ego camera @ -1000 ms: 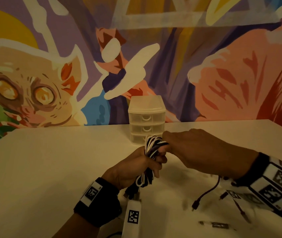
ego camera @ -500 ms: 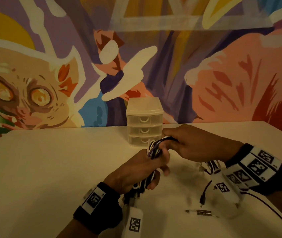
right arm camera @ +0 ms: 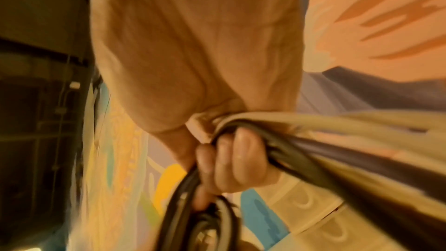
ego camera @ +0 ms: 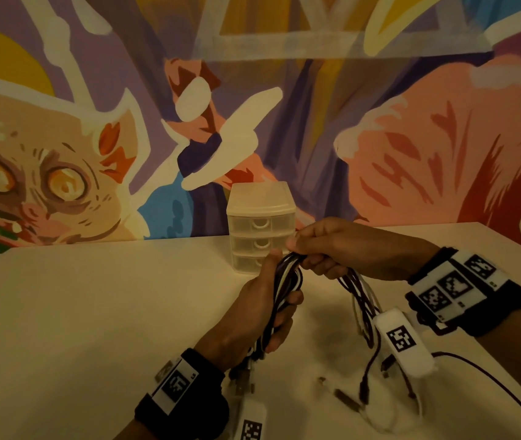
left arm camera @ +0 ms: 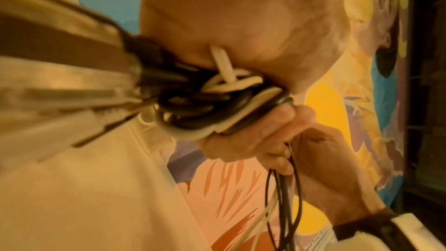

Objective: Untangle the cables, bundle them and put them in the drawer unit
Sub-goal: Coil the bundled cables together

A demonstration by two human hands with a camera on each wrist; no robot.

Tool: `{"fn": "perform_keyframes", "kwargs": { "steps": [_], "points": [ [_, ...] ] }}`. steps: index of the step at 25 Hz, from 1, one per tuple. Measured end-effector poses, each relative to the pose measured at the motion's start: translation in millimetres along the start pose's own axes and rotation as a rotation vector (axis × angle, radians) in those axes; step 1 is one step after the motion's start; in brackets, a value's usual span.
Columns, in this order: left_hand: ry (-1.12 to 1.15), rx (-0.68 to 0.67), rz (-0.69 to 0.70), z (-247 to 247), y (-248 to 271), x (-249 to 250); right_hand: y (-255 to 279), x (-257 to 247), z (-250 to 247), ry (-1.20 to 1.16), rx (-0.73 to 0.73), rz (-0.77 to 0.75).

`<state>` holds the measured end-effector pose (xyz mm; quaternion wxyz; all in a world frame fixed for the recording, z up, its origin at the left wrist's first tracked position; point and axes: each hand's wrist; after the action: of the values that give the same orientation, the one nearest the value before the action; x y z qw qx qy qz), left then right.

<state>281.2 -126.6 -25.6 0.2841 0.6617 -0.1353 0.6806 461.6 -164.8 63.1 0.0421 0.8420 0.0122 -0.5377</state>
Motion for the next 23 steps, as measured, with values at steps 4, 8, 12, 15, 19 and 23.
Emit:
{"fn": "perform_keyframes", "kwargs": {
  "steps": [4, 8, 12, 15, 19, 23],
  "points": [
    [-0.037, 0.069, 0.026, 3, 2, 2, -6, 4, 11, -0.093, 0.110, -0.053],
    [0.021, 0.124, 0.017, -5, 4, 7, -8, 14, 29, 0.225, 0.209, -0.316],
    [0.054, 0.129, 0.033, -12, 5, 13, -7, 22, 33, 0.483, 0.300, -0.569],
    [0.076, 0.133, 0.044, -19, 6, 17, -5, 36, 35, 0.737, 0.285, -0.639],
    [0.028, 0.143, 0.063, -19, 5, 17, -4, 30, 42, 1.064, 0.314, -0.475],
    [0.027, 0.167, 0.109, -18, 7, 17, -5, 20, 53, 1.159, 0.317, -0.374]
  ]
}}
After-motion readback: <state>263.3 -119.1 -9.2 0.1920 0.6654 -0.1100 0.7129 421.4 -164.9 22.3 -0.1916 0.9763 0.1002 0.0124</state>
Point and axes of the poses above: each hand's wrist, its own y-axis away from the middle knuckle, its own z-axis out of the palm, x = y × z, and after that the axes turned 7 degrees about x, right-handed
